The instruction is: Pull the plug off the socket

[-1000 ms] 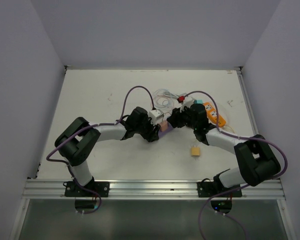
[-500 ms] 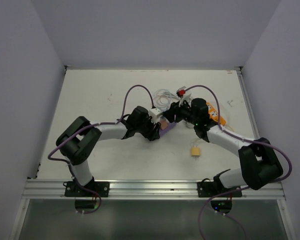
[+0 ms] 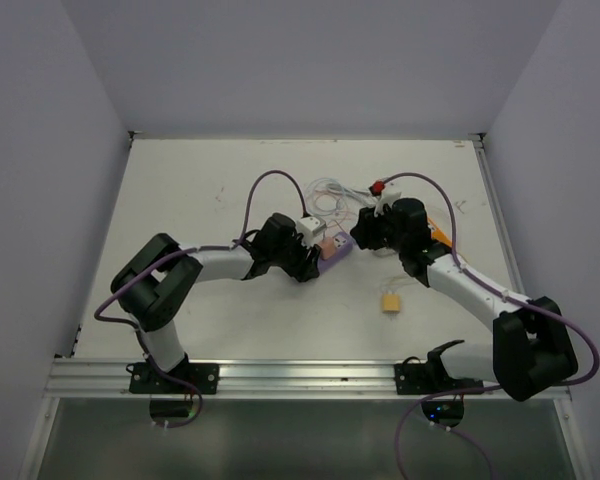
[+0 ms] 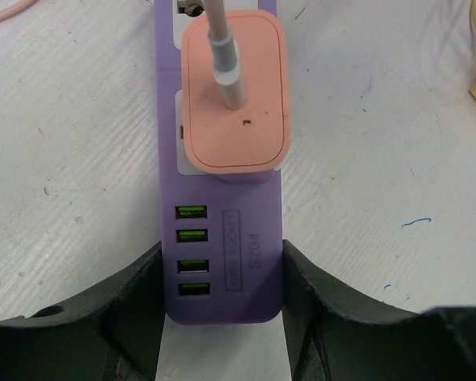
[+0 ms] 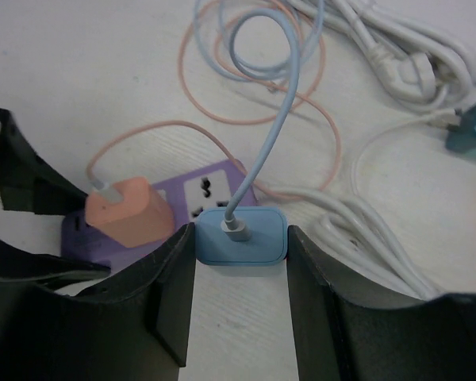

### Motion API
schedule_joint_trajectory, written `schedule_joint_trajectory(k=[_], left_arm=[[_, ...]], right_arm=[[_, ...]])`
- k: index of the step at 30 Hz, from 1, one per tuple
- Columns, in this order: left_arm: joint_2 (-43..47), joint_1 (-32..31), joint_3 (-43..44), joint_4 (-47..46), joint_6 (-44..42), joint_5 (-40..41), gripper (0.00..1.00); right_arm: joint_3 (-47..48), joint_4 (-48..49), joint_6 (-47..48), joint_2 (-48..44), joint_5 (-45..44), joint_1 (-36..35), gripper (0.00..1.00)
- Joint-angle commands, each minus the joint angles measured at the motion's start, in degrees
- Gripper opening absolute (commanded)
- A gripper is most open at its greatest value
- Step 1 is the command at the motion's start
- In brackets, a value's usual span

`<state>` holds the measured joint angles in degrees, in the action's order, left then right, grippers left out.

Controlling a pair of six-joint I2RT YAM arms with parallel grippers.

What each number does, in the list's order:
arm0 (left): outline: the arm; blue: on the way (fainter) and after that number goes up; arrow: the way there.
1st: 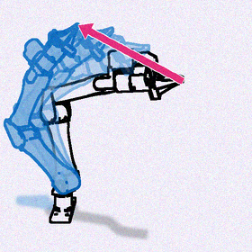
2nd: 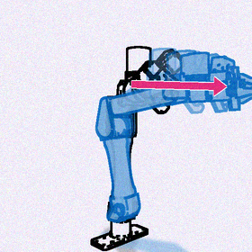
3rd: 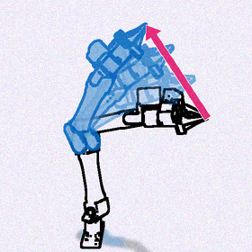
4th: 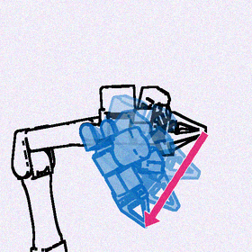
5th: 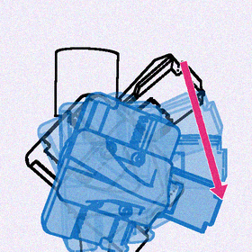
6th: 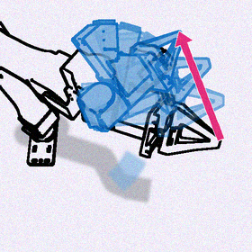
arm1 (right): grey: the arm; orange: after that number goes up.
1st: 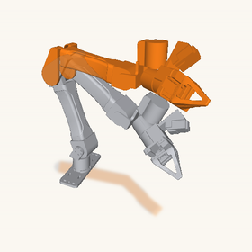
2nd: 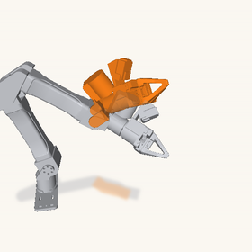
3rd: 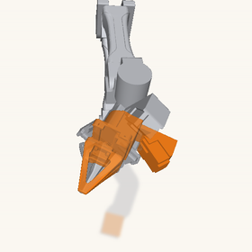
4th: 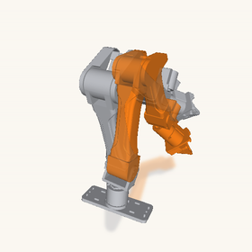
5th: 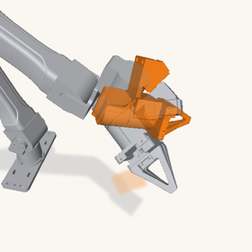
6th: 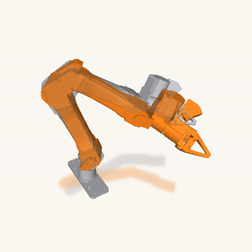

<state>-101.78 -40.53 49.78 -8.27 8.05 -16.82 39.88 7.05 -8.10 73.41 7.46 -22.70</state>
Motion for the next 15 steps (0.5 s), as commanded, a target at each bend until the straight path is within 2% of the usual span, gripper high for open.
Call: schedule_joint_trajectory(k=[1, 5, 9, 11, 12, 13, 15], left_arm=[[-2.2, 1.0, -4.0, 10.2, 1.1, 5.8, 0.0], [-2.2, 1.0, -4.1, 10.0, 1.0, 6.4, 0.0], [-1.1, 1.0, -5.0, 9.2, 1.0, 6.6, 0.0], [0.2, 1.0, -5.7, 9.2, 1.2, 7.1, 0.0], [0.8, 1.1, -6.1, 9.2, 1.3, 7.2, 0.0], [1.0, 1.1, -6.2, 9.2, 1.3, 7.5, 0.0], [1.2, 1.0, -6.4, 7.3, 1.4, 7.8, 0.0]], right_arm=[[3.1, -11.1, 0.8, -1.7, -9.4, 1.3, 0.06], [3.9, -19.2, -2.3, -1.9, -12.5, 2.6, 0.18], [5.4, -25.1, -5.7, -0.6, -16.9, 3.3, 0.18], [6.8, -28.7, -7.4, 0.3, -18.2, 3.8, 0.22], [7.2, -29.6, -7.7, 1.6, -18.4, 3.8, 0.24], [7.6, -30.3, -8.0, 1.8, -18.8, 3.8, 0.32], [8.4, -31.3, -8.3, 1.7, -17.2, 3.8, 0.42]])
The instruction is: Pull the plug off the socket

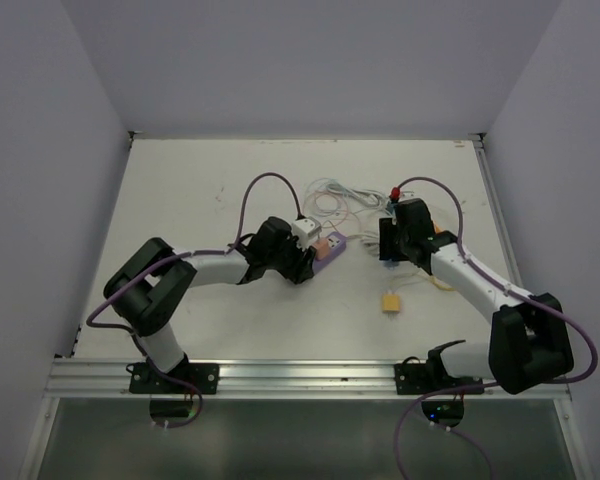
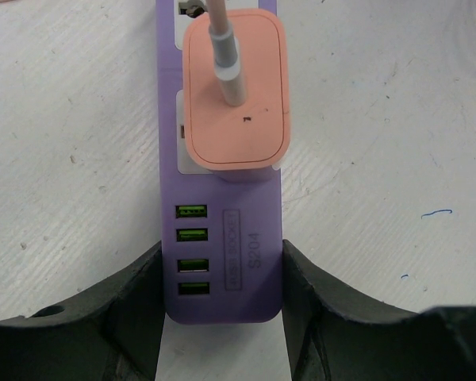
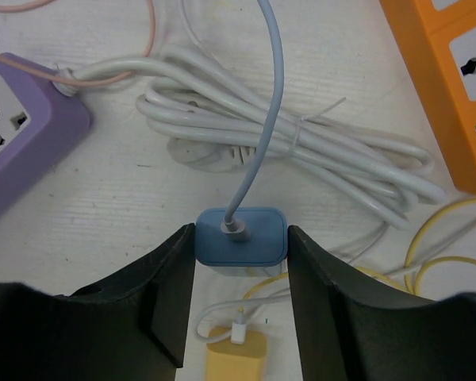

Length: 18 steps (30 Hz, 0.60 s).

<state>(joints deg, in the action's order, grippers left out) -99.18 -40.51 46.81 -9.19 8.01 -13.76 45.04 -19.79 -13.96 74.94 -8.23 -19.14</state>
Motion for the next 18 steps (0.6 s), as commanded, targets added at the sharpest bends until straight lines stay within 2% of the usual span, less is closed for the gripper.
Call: schedule_joint_trajectory(k=[1, 4, 7, 12, 18], left_arm=[[-1.2, 1.0, -3.4, 8.2, 1.4, 4.9, 0.0], [-0.8, 1.0, -3.8, 8.0, 1.4, 5.0, 0.0], [-0.6, 1.0, -3.9, 7.7, 1.5, 5.0, 0.0], [-0.5, 1.0, -4.0, 7.7, 1.4, 4.9, 0.0], [-0.4, 0.9, -4.3, 7.6, 1.4, 4.7, 0.0]], right_arm=[[3.3, -4.4, -2.5, -0.4, -0.7, 0.2, 0.55], [2.6, -1.0, -1.8, -4.6, 4.0, 0.2, 0.74], [0.4, 4.3, -1.2, -8.8, 10.4, -0.1, 0.8], [-6.1, 15.0, 0.0, -13.6, 17.3, -2.9, 0.84], [-9.0, 25.1, 3.0, -12.2, 20.7, -8.6, 0.85]])
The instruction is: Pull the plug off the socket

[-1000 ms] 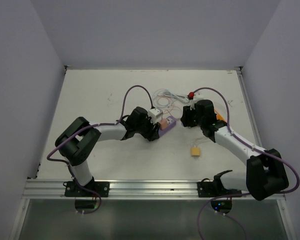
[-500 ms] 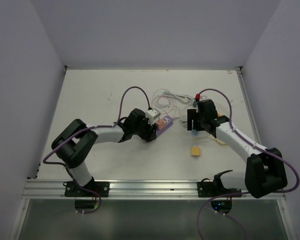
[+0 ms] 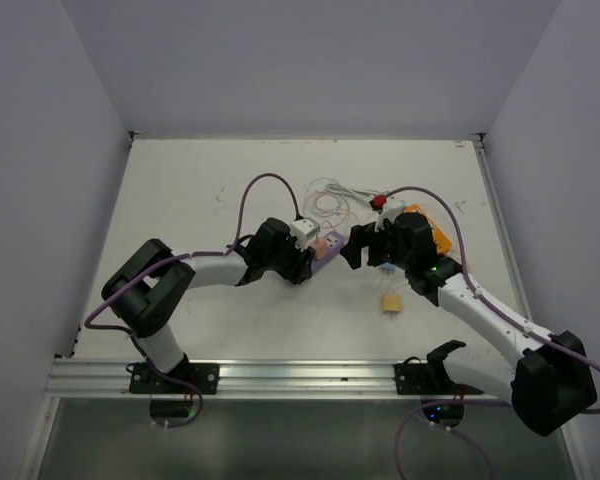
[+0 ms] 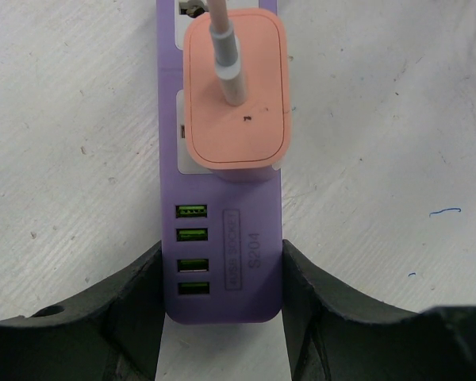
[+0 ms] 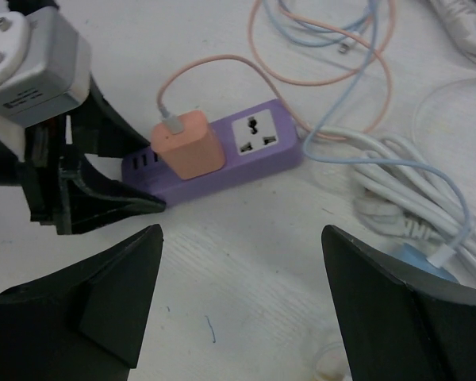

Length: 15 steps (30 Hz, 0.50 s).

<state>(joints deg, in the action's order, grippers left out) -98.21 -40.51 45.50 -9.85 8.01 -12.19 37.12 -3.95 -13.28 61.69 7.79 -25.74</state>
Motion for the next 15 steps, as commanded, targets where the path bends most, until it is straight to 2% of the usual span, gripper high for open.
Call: schedule_joint_trajectory(k=[1, 15], left_arm=[[-1.4, 0.9, -3.0, 8.3, 1.4, 3.1, 0.0], [-2.2, 1.0, -2.4, 8.7, 1.4, 2.9, 0.0]], right_arm=[[-1.2, 11.5, 3.0, 1.9, 5.1, -2.6, 0.85], [0.3, 24.6, 3.9, 15.9, 6.2, -5.3, 0.85]])
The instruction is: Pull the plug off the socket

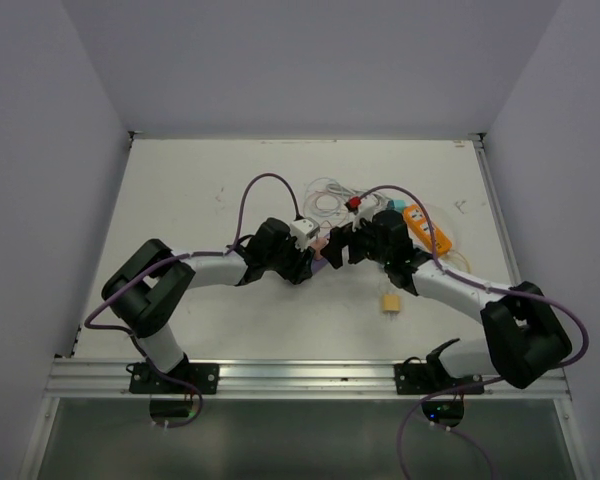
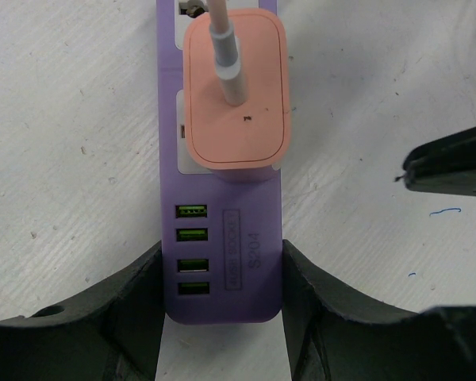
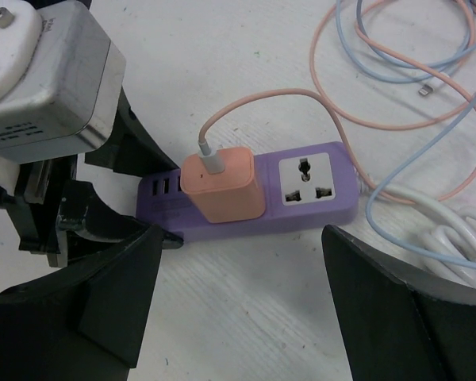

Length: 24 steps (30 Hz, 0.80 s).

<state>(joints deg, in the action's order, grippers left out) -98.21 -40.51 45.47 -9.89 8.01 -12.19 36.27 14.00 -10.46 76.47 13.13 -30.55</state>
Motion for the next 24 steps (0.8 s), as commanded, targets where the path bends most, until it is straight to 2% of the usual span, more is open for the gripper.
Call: schedule_joint_trajectory(k=[1, 14, 24], left_arm=[[-2.2, 1.0, -2.4, 8.7, 1.4, 2.9, 0.0], [-2.2, 1.0, -2.2, 8.8, 1.3, 2.6, 0.0], [-2.6, 1.0, -2.1, 9.1, 1.3, 2.6, 0.0]], right_arm=[[1.3, 8.0, 1.1, 2.3, 0.8, -0.6, 0.85], [2.2, 16.1, 0.6, 10.5, 1.8, -1.1, 0.83], [2.2, 21.9, -1.5, 14.4, 4.3, -1.4, 0.71]])
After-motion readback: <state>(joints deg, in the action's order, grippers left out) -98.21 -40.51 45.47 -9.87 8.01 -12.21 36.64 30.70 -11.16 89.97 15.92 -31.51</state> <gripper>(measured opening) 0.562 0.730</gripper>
